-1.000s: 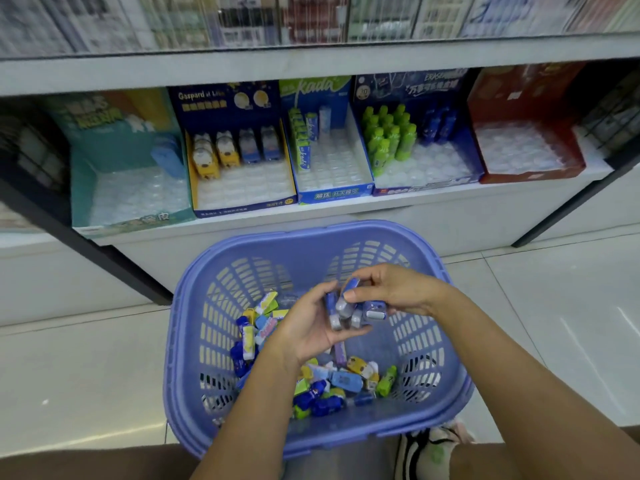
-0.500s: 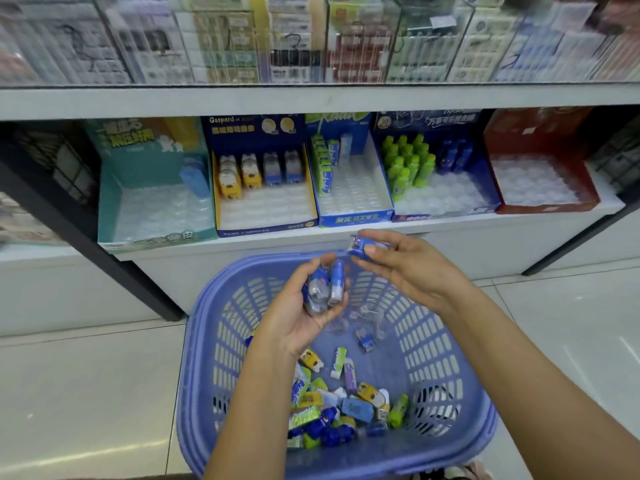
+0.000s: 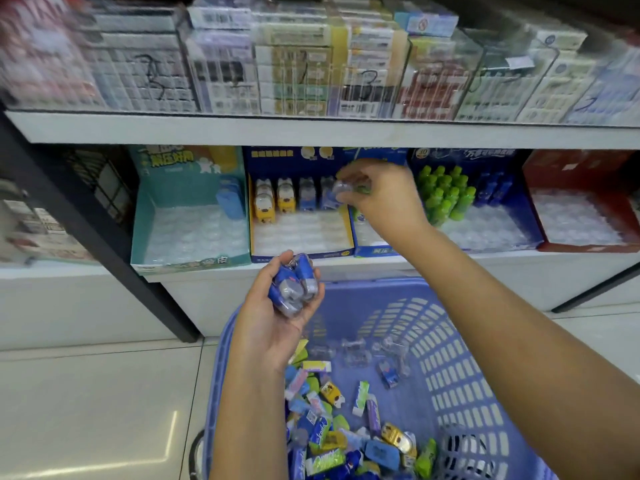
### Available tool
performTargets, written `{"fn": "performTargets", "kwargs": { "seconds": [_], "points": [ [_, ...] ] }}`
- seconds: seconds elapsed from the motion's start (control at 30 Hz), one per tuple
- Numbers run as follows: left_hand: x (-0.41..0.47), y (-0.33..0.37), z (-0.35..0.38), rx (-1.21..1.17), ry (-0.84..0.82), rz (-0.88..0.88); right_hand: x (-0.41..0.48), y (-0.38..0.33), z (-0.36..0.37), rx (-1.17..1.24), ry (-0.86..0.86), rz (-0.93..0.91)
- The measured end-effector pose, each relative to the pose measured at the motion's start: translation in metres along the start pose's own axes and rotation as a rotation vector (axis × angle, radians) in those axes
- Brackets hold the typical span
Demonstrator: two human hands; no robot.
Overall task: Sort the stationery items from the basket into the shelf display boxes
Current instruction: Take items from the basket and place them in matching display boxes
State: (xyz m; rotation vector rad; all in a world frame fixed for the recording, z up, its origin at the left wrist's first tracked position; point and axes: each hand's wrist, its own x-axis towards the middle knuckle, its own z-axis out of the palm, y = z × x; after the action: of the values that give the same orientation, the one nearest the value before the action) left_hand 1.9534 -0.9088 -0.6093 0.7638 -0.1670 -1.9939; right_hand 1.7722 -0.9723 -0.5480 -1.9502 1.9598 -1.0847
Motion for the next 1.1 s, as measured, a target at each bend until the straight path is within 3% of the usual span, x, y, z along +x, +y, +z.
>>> {"fn": "performTargets", "kwargs": {
  "seconds": [0.17,0.37,0.73,0.8,0.9,1.0,1.1],
  "points": [
    [-0.001,0.007,-0.003,0.028,0.044,0.050,0.041,0.004,0.021,-0.460,-0.284,0.004],
    [-0.001,0.011,-0.002,0.020,0.032,0.040,0.048,0.005,0.017,-0.409,-0.402,0.031],
    [-0.005,0.007,-0.001,-0.021,0.015,-0.005,0.048,-0.007,0.026,-0.635,-0.505,-0.076],
    [-0.006,0.006,-0.002,-0.028,0.030,0.016,0.031,-0.014,0.023,-0.570,-0.471,-0.057],
    [-0.004,0.004,-0.003,-0.025,0.048,0.069,-0.014,-0.022,0.019,-0.159,-0.315,0.068],
    [-0.002,0.002,-0.001,-0.017,0.009,0.140,-0.057,-0.036,0.019,0.247,-0.411,0.326],
    [-0.002,0.000,0.004,0.008,-0.017,0.161,-0.077,-0.039,0.032,0.361,-0.386,0.410]
  ]
}}
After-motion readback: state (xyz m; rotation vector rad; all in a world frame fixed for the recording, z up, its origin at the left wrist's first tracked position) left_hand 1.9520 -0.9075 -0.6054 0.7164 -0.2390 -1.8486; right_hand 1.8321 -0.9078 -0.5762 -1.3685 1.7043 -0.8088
